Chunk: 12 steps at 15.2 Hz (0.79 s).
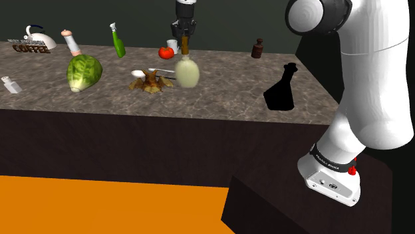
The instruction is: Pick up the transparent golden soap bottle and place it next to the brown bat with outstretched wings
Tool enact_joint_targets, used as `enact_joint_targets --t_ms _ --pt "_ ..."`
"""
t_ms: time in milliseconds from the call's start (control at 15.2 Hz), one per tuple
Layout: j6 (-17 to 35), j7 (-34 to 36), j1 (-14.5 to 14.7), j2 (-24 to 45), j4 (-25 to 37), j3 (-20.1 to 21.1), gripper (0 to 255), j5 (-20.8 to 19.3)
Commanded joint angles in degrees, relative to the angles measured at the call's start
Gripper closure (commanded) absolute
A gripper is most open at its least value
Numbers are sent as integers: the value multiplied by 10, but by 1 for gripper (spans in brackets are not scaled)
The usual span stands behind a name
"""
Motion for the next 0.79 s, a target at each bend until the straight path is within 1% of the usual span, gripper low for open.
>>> enact_joint_targets --t_ms 0,660,726 --pt "15 -2 2 -1 -16 0 255 0" --pt "92 -12 11 1 -92 3 255 5" --pt "92 -12 11 1 -92 3 255 5"
